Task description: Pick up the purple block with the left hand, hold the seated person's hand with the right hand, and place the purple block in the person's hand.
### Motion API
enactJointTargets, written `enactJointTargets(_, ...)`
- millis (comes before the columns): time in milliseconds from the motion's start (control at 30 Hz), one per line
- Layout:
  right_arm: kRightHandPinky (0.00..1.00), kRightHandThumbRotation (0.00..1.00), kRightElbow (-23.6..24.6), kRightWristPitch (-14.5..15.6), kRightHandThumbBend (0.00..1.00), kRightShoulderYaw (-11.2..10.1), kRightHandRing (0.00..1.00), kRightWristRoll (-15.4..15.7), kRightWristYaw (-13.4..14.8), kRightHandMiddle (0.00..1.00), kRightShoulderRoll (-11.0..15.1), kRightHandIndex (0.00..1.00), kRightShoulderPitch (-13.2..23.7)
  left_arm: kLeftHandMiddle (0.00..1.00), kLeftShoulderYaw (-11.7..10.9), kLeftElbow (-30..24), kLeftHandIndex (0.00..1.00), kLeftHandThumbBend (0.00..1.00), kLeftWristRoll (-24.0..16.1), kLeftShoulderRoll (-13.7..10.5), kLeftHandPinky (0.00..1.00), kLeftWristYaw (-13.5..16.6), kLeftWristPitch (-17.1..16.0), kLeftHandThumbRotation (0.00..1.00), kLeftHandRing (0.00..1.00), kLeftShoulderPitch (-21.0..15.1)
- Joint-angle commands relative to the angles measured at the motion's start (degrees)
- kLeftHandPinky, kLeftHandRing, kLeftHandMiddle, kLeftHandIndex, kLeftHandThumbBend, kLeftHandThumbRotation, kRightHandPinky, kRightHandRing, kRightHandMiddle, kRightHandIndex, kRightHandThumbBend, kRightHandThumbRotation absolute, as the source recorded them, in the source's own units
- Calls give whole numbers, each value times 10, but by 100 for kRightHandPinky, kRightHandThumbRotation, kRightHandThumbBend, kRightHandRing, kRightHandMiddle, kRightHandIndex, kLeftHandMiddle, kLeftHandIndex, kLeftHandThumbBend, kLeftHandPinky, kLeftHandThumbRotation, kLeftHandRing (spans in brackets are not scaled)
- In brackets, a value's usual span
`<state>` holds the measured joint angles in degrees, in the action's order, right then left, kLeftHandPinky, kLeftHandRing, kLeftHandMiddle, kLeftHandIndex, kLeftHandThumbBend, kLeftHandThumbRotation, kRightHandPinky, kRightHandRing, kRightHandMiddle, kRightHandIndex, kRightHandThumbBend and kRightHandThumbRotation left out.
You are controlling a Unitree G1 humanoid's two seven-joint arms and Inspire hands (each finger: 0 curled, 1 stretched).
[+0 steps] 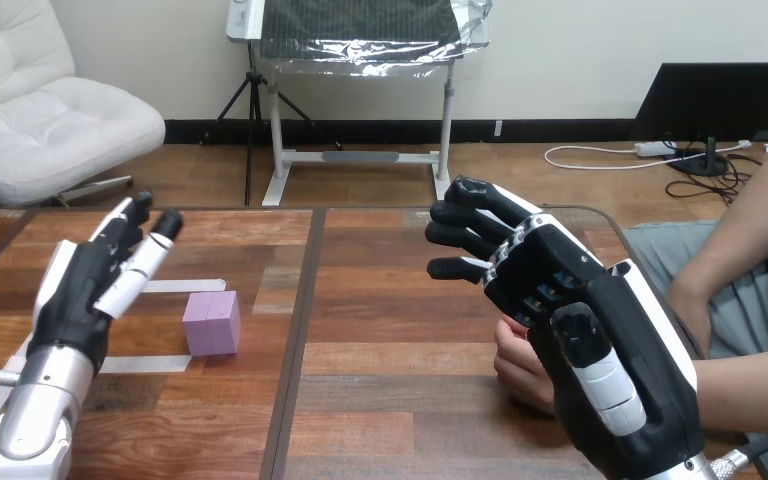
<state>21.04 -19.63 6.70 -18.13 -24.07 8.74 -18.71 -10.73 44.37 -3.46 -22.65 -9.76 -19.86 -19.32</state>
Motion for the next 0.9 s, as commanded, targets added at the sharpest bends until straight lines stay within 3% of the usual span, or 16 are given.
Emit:
enactJointTargets(0,75,77,3,-10,88,-5,83,-4,5,83,-12,84,34,95,19,15,92,60,-14,-22,91,-5,-17,69,95,-61)
enactJointTargets(367,76,77,3,-13,88,-7,84,-4,4,84,-9,84,33,96,47,41,94,58,-53,-39,87,-4,-11,60,94,-82)
enactJointTargets(867,76,77,9,-10,89,-10,83,-8,4,83,-8,84,28,97,78,47,96,59,-84,-48,74,-5,32,56,87,-104)
